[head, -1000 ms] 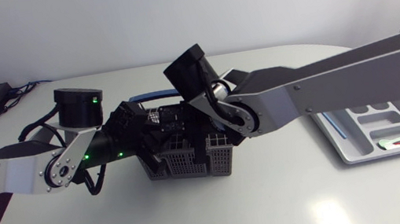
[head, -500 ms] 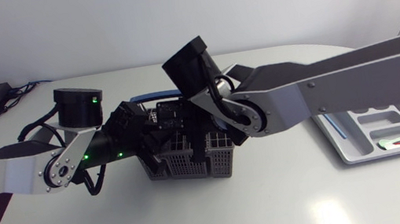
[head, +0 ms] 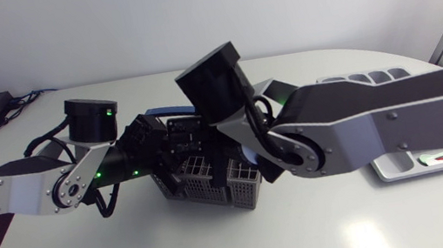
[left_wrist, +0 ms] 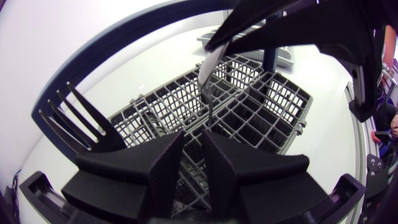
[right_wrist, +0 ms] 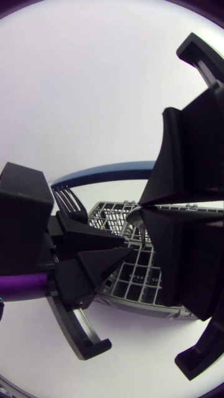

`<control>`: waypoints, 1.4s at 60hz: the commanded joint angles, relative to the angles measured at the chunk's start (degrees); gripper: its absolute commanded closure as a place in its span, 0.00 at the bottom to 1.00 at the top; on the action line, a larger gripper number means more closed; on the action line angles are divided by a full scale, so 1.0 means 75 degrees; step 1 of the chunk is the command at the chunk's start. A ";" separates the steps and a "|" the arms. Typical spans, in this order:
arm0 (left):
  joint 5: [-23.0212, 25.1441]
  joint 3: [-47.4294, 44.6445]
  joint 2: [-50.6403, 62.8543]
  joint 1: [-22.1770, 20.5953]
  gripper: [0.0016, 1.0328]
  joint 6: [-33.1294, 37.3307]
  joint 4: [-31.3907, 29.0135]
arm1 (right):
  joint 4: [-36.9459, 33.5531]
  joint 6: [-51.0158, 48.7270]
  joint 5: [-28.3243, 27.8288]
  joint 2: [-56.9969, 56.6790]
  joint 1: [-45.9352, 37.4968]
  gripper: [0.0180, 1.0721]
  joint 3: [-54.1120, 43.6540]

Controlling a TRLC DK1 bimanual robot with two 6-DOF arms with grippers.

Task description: Unload the cutlery basket into the drawer organizer.

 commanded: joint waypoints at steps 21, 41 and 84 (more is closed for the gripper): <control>-0.0392 0.0011 0.0528 -0.0044 0.76 -0.0139 -0.0226 | 0.1212 -0.0704 0.0858 -0.0822 0.0578 0.94 -0.0574; -0.0849 0.0116 0.0704 -0.0044 0.76 -0.0174 -0.0050 | 0.1212 -0.0809 0.1807 -0.0834 0.0719 0.94 -0.0281; -0.1001 -0.0353 -0.0948 0.0038 0.24 -0.0280 0.0336 | 0.0978 -0.0528 0.2346 -0.0822 0.0965 0.94 -0.0012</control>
